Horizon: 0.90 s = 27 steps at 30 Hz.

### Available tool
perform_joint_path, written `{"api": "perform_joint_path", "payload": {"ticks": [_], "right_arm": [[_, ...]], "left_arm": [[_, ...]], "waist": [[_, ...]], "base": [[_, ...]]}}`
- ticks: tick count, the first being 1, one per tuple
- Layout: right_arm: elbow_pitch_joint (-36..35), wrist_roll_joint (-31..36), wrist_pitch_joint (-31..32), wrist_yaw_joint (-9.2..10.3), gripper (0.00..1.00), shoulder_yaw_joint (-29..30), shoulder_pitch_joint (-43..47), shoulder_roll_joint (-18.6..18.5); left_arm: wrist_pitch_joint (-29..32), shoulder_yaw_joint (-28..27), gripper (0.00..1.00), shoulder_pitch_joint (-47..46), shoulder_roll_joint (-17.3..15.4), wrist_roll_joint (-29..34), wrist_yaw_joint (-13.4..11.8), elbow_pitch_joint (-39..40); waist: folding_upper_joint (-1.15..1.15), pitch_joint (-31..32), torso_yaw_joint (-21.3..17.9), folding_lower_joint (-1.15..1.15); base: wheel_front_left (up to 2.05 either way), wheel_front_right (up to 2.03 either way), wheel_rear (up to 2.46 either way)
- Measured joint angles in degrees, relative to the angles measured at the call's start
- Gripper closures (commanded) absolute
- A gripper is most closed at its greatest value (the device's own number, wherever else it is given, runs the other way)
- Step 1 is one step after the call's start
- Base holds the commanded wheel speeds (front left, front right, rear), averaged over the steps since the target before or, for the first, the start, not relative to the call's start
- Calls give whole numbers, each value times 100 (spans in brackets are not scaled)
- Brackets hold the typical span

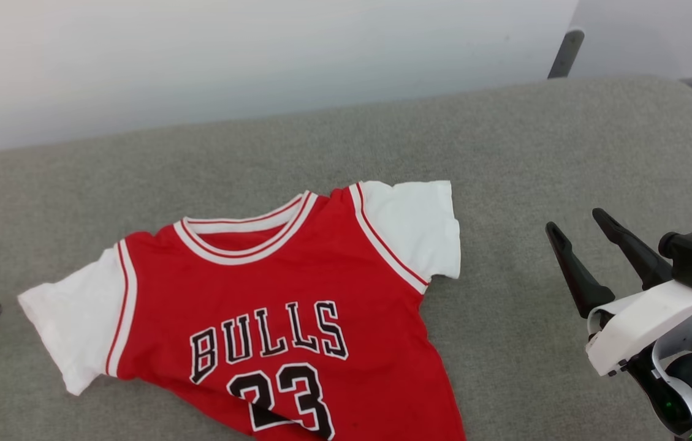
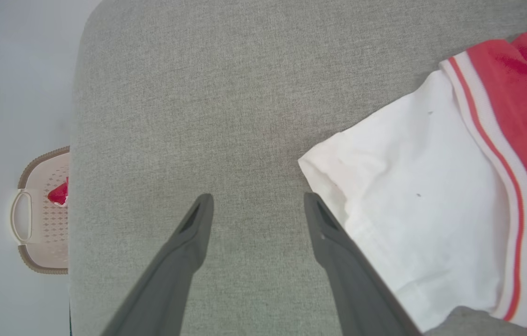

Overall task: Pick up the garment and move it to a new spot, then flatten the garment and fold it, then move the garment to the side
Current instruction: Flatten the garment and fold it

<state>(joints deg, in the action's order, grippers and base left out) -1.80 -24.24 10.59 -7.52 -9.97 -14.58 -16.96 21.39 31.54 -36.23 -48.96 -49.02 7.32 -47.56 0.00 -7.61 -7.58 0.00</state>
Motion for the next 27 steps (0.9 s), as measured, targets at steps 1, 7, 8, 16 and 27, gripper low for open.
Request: {"api": "perform_joint_path", "payload": {"ticks": [1,7,8,16,27], "right_arm": [[-5,-5,-5,1,0,-2,3,-2],[-91,-13,-48,0,0,-33,8,2],[-112,-12,-49,0,0,-38,7,3],[-261,-9,-40,0,0,-25,-37,-4],[-446,33,40,1,0,90,-64,-23]], "left_arm": [[-31,11,0,-7,-4,-9,0,11],[-132,129,0,-129,47,-187,0,229],[-143,153,0,-144,71,-203,0,242],[145,416,0,-375,199,-338,0,-15],[413,627,0,-641,349,-485,0,-694]], "waist": [[0,41,12,0],[0,210,43,0],[0,215,34,0],[0,78,-94,0],[0,-331,-263,0]], "base": [[0,0,0],[0,0,0],[0,0,0],[0,0,0],[0,0,0]]}}
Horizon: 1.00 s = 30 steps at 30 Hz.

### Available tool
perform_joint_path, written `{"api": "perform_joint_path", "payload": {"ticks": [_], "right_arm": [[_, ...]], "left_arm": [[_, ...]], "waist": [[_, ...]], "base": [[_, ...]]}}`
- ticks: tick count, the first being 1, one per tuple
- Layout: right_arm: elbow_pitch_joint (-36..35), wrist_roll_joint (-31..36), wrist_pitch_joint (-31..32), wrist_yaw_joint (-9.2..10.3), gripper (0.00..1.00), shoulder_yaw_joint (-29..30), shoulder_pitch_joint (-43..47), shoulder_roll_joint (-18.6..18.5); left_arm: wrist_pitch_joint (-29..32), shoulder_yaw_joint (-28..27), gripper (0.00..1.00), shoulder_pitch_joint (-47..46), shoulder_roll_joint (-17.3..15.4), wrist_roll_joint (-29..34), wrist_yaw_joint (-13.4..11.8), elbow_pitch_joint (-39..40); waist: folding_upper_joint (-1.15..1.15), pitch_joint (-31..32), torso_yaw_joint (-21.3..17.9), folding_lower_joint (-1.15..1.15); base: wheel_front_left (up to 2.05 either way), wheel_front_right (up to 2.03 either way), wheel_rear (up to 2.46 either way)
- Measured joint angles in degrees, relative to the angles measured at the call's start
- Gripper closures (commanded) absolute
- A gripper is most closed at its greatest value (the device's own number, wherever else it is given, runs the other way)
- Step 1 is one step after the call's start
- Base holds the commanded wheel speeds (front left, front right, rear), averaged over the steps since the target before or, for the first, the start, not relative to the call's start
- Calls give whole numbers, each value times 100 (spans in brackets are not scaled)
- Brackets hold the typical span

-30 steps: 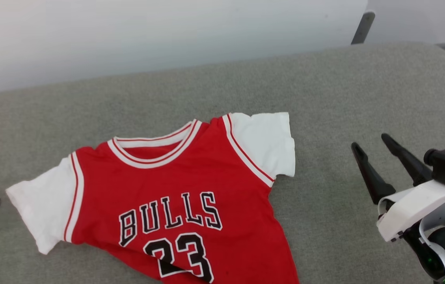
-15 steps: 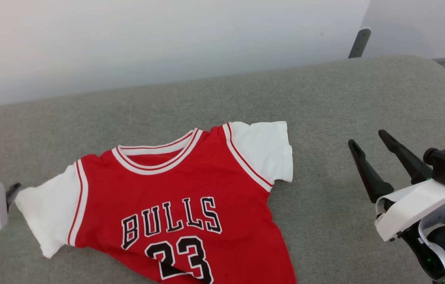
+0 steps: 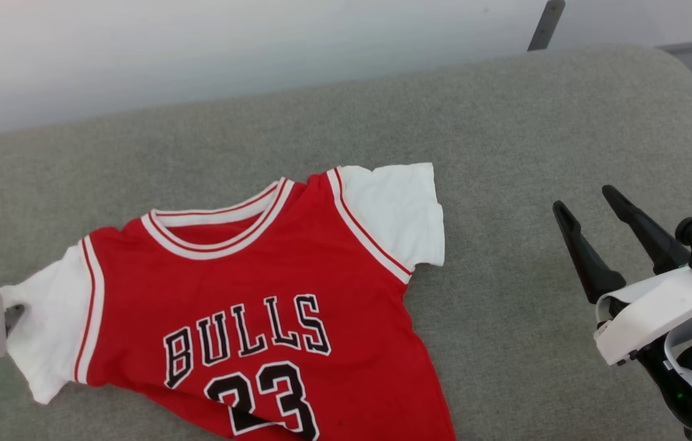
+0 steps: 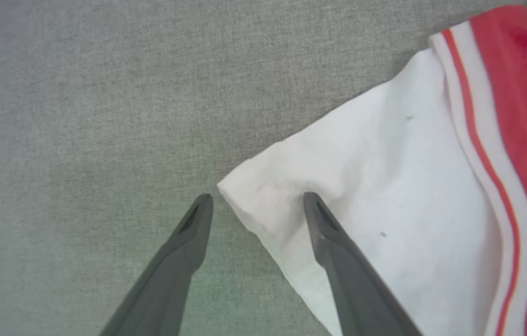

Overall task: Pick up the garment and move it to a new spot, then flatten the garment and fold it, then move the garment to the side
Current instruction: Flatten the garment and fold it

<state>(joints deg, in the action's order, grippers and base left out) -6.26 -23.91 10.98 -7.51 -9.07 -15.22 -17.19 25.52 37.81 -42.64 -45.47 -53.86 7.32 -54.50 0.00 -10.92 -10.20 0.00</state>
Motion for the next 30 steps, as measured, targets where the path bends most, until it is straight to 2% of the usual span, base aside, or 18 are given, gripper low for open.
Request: {"api": "perform_joint_path", "payload": {"ticks": [10,11,12,13,19,22,30], "right_arm": [[-167,79,110,0,0,112,-59,-27],[-178,80,124,-1,0,119,-62,-32],[-188,81,151,-1,0,126,-68,-32],[-197,81,172,-1,0,127,-78,-31],[-212,20,458,0,0,126,-250,-30],[-81,-36,794,0,0,87,-475,-66],[934,-412,1841,-1,0,-326,-1575,-118]], "left_arm": [[176,142,0,-413,36,-140,1,-261],[285,137,23,-452,54,-220,0,-305],[385,156,51,-500,67,-271,0,-314],[535,181,100,-533,94,-313,1,-315],[695,226,100,-676,158,-487,19,-332],[704,280,100,-738,174,-538,19,-312],[704,472,100,-959,267,-614,19,-208]], "waist": [[0,-400,-4,0],[0,-440,5,0],[0,-478,16,0],[0,-511,27,0],[0,-615,131,0],[0,-643,182,0],[0,-781,364,0]], "base": [[0,0,0],[0,0,0],[0,0,0],[0,0,0],[0,0,0],[0,0,0],[0,0,0]]}}
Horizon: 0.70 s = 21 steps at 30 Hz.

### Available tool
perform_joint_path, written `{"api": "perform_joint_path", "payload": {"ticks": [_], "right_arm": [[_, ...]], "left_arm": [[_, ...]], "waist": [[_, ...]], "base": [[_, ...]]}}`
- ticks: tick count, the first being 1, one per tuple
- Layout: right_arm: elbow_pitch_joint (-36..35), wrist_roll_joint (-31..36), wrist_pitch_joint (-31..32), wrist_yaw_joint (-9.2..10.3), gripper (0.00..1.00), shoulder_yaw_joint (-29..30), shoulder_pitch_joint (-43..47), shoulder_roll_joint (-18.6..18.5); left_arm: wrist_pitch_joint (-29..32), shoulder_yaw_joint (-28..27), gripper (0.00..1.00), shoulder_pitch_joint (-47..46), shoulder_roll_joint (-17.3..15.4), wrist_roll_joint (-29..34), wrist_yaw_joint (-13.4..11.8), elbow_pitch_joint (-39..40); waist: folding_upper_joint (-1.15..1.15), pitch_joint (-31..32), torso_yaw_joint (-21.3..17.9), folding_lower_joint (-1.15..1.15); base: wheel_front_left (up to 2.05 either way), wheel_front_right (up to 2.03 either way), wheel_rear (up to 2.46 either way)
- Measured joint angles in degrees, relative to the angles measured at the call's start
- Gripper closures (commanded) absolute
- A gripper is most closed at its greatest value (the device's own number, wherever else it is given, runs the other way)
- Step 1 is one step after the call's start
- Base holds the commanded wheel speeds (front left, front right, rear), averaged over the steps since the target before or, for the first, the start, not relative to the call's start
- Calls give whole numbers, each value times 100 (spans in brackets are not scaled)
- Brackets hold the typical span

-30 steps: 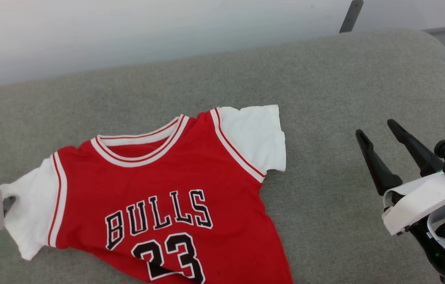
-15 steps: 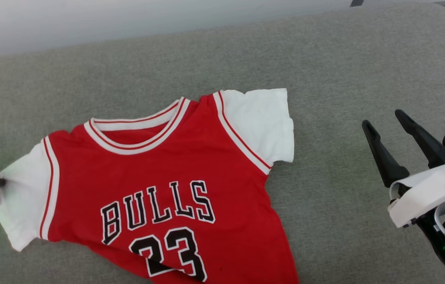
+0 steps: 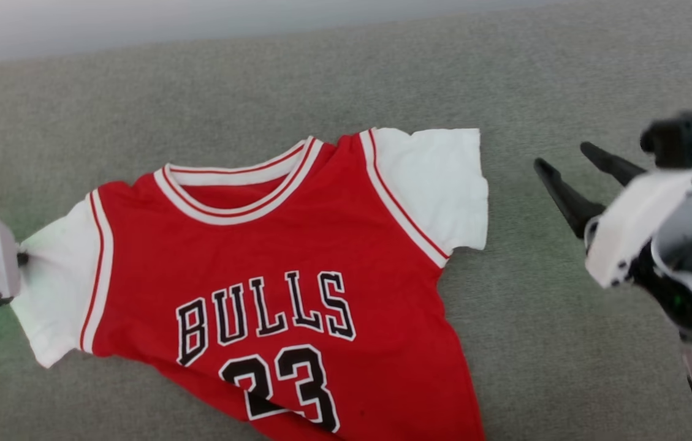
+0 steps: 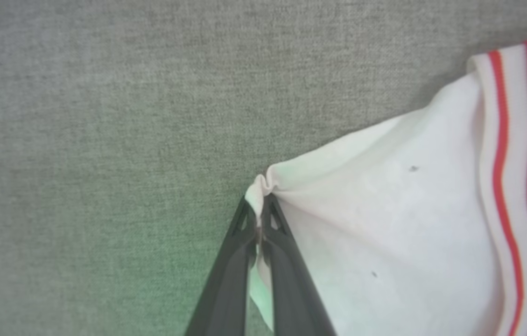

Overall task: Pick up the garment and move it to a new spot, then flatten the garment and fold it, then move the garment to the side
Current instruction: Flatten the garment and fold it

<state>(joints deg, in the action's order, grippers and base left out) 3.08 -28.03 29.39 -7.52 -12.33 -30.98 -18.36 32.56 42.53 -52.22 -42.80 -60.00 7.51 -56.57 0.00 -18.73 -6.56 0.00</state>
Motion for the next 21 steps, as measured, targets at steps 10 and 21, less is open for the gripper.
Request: {"api": "perform_joint_path", "payload": {"ticks": [10,21], "right_arm": [[2015,-320,705,0,0,-690,-1680,48],[4202,-468,1448,0,0,-984,-2831,421]], "left_arm": [[-67,258,100,-411,214,-19,0,66],[-188,477,100,-731,435,-113,0,90]], "waist": [[0,-253,321,0],[0,-501,647,0]], "base": [[0,0,0],[0,0,0]]}}
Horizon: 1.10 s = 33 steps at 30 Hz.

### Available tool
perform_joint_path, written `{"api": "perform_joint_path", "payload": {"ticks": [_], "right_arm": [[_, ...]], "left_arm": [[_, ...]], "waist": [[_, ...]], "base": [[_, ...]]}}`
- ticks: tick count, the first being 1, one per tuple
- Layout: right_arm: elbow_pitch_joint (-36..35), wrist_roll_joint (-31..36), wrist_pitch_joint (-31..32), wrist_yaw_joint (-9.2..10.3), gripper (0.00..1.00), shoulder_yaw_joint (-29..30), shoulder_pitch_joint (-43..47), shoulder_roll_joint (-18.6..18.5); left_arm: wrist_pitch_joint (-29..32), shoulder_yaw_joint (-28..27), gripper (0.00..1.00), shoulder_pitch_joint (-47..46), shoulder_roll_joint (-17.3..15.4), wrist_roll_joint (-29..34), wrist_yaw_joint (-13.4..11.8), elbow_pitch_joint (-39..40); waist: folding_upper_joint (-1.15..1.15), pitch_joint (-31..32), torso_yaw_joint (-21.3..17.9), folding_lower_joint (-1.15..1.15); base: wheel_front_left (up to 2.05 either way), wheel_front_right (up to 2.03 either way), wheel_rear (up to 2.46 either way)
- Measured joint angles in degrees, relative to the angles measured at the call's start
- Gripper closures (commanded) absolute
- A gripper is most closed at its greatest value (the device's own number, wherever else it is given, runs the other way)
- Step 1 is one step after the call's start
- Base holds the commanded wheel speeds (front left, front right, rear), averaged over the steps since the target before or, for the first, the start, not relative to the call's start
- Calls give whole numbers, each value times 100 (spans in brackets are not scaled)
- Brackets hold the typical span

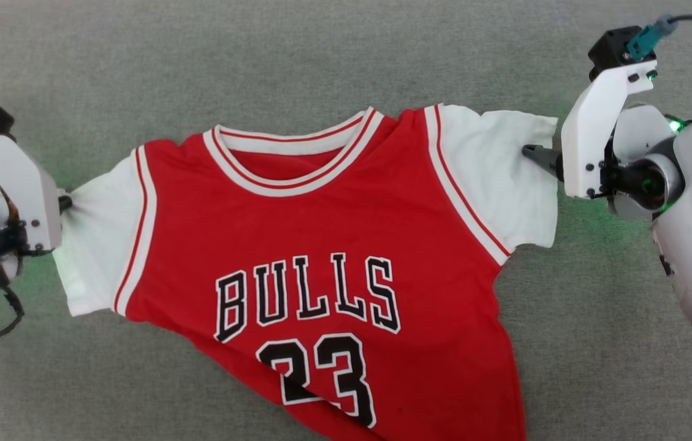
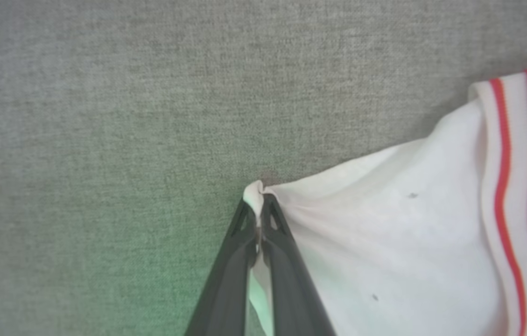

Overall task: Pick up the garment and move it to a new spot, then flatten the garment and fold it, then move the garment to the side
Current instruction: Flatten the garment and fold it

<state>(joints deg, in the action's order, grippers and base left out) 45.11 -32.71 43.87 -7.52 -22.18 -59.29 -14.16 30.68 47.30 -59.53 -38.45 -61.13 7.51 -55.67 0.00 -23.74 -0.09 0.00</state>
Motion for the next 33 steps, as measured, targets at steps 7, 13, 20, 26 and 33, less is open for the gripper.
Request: {"api": "perform_joint_path", "payload": {"ticks": [7,13,20,26,33], "right_arm": [[727,48,234,0,100,-88,-389,87],[918,-65,-111,1,100,-198,-460,112],[890,-146,-542,0,100,-405,-857,0],[822,-214,-1010,0,100,-543,-1368,16],[911,-204,-1949,0,100,-646,-1978,79]], "left_arm": [[-69,92,100,-54,79,-92,0,-53],[-129,247,100,-169,85,-24,-2,-79],[-180,425,100,-864,133,271,-3,78],[-259,431,100,-1616,180,460,-3,136],[-525,449,100,-2404,258,712,-3,171]], "waist": [[0,-6,87,0],[0,161,80,0],[0,548,48,0],[0,923,-27,0],[0,1391,-156,0]], "base": [[0,0,0],[0,0,0],[0,0,0],[0,0,0],[0,0,0]]}}
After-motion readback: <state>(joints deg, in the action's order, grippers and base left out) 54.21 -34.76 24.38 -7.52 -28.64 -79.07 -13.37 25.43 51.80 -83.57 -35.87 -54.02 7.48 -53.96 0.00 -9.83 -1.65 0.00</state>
